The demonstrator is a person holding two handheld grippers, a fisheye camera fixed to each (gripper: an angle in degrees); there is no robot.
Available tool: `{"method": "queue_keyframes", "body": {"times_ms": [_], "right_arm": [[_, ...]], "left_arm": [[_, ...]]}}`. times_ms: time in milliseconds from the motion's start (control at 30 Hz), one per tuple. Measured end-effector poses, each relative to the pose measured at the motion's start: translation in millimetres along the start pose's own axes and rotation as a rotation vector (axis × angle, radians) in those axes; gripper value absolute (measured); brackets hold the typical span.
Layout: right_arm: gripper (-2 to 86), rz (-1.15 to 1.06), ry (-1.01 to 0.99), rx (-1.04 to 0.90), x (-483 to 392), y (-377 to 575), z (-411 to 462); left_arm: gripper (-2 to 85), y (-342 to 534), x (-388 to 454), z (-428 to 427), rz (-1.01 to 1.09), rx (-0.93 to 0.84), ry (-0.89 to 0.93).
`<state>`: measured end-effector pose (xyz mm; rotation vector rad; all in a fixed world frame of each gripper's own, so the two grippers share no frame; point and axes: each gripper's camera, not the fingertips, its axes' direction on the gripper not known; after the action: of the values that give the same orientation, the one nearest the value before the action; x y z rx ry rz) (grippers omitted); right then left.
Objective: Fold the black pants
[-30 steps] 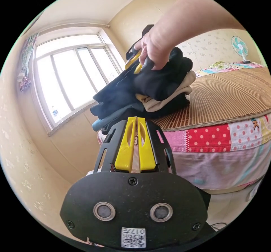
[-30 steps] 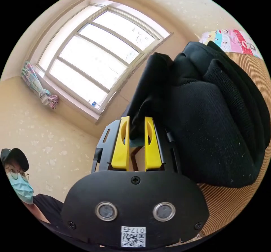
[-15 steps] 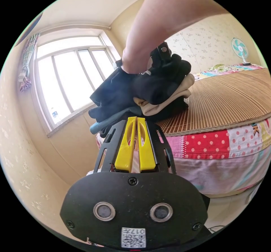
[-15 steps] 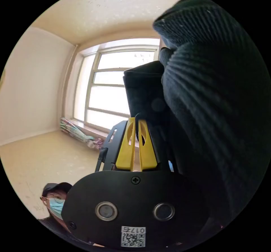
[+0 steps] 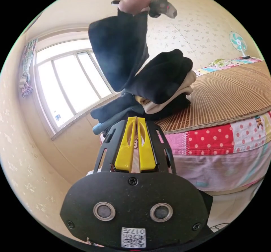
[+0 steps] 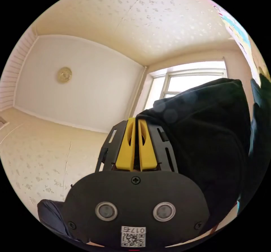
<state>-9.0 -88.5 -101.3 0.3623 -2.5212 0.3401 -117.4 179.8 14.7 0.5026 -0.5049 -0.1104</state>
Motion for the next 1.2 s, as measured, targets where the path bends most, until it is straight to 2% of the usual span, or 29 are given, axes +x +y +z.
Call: {"method": "queue_keyframes", "body": {"times_ms": [100,200,267,333,433,667,767,833,867,900,1033,1100,1167,1200], "right_arm": [[1.5,-0.182,-0.053,-0.011,-87.6,-16.7,-10.4],[1.5,-0.338,-0.015,-0.037,-166.9,-21.4,-25.1],[1.5,-0.449,0.113,-0.081,-208.0,-18.4,-32.8],[1.5,-0.534,0.386,-0.168,-240.5,-12.6,-43.2],[1.4,-0.471,0.671,-0.205,-243.6,-8.8,-83.3],[1.5,-0.156,0.956,-0.027,-217.7,32.9,-240.8],[1.5,-0.170,1.089,-0.095,-214.7,74.6,-261.2],[1.4,-0.214,1.333,-0.196,-212.3,106.9,-248.9],[1.4,-0.228,1.374,-0.217,-212.4,113.8,-245.2],[1.3,-0.254,1.415,-0.236,-215.7,125.6,-240.1],[0.8,-0.352,1.350,-0.203,-249.4,148.7,-237.5],[0.8,-0.398,1.382,-0.199,-262.8,156.1,-236.6],[1.0,-0.422,1.464,-0.218,-269.8,162.9,-233.5],[1.2,-0.426,1.518,-0.231,-271.4,166.9,-232.0]], "left_arm": [[-0.5,-3.4,4.1,-7.1,0.008,0.006,0.007],[-0.5,-8.3,11.8,-14.2,0.032,0.014,0.011],[-0.5,-11.6,15.7,-18.2,0.042,0.022,0.014],[-0.5,-17.1,19.3,-21.6,0.046,0.026,0.020],[-0.5,-25.7,24.5,-23.3,0.052,0.023,0.021],[-0.5,-43.8,32.0,-26.5,0.073,0.038,0.025],[-0.5,-52.0,27.2,-23.2,0.062,0.046,0.039],[-0.5,-60.6,22.3,-18.8,0.059,0.044,0.071],[-0.5,-63.1,21.4,-17.7,0.066,0.044,0.089],[-0.4,-69.4,22.6,-15.3,0.110,0.037,0.142],[-0.4,-100.5,65.2,-22.3,0.451,-0.088,0.343],[-0.3,-120.2,68.5,-41.5,0.397,-0.064,0.417],[-0.1,-144.2,64.6,-59.1,0.363,-0.024,0.620],[0.1,-164.5,64.5,-61.7,0.354,-0.057,0.784]]}}
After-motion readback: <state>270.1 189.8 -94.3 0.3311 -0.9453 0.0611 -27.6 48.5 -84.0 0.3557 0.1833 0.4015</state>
